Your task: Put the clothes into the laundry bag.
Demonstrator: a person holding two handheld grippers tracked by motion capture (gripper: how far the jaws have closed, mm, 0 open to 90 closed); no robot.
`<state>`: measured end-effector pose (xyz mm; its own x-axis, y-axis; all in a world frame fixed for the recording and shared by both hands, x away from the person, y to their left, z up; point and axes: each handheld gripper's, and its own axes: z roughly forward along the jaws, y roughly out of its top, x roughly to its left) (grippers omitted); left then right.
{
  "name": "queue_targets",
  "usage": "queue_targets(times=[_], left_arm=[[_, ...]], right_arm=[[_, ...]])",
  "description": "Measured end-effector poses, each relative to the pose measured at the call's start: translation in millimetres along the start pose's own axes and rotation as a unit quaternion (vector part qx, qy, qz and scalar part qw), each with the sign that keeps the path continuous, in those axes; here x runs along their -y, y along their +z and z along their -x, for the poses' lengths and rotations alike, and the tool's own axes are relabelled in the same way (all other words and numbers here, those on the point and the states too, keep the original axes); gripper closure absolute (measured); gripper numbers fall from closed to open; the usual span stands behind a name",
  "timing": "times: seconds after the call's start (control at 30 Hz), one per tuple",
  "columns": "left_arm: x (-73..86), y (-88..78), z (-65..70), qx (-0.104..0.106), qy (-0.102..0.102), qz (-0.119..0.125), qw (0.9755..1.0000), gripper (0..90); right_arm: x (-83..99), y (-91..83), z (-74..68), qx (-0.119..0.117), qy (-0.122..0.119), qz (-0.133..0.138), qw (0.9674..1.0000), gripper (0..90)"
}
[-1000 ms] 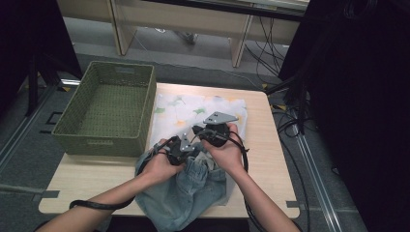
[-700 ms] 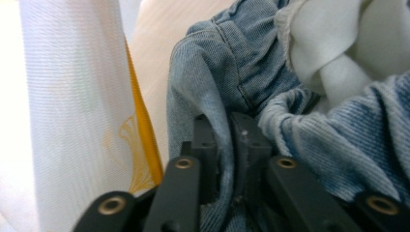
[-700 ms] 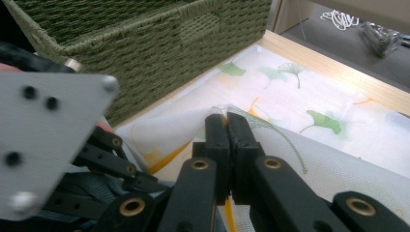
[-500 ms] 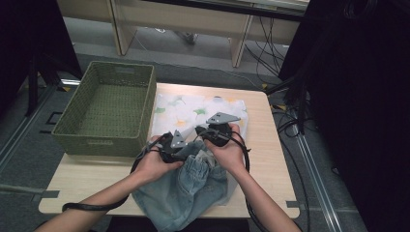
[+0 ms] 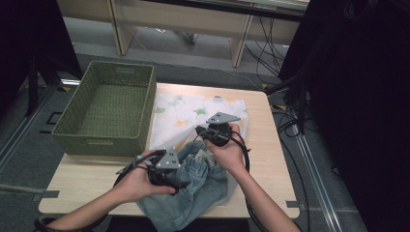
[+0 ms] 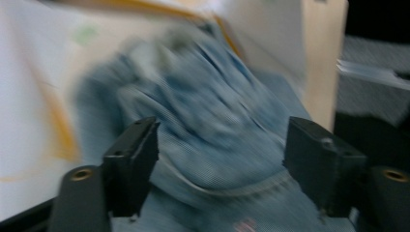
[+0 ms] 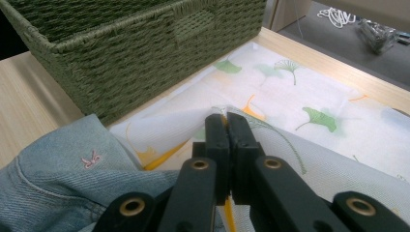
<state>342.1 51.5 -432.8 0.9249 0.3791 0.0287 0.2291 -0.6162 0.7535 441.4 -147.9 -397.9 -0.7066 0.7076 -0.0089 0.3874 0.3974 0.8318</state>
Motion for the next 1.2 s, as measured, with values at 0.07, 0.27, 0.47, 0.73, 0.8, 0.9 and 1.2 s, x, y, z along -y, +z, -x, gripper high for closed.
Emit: queue_targets(times=[0.07,0.27,0.47,0.73,0.8,0.9,1.2], left_arm=[[5.8,9.9,7.0,0.003,0.012,-0.014,0.9998,22.8],[11.6,34.8,14.0,0.002,0.02,-0.045,0.9988,16.9],[13.4,53.8,16.2,-0.016,0.026,-0.073,0.9969,32.2],[13.5,53.9,9.7,-0.018,0.004,-0.078,0.9968,69.7],[14.2,54.5,9.9,-0.02,0.009,-0.079,0.9966,75.2],[13.4,53.1,9.3,-0.019,0.001,-0.074,0.997,80.6],[0.4,31.2,0.3,-0.032,-0.027,-0.027,0.9988,84.2]], right_arm=[[0.1,-0.1,0.2,0.0,0.0,-0.001,1.0,90.0],[0.0,0.2,0.9,-0.001,-0.013,0.001,0.9999,90.0],[1.2,0.7,-1.6,-0.003,-0.018,-0.003,0.9998,90.0],[2.4,1.0,-2.8,-0.004,-0.016,-0.007,0.9998,90.0],[2.3,1.2,-3.6,-0.006,-0.017,-0.008,0.9998,90.0],[2.4,1.7,-4.4,-0.006,-0.02,-0.008,0.9997,90.0],[-0.5,-1.6,-5.4,-0.008,-0.022,-0.003,0.9997,90.0]])
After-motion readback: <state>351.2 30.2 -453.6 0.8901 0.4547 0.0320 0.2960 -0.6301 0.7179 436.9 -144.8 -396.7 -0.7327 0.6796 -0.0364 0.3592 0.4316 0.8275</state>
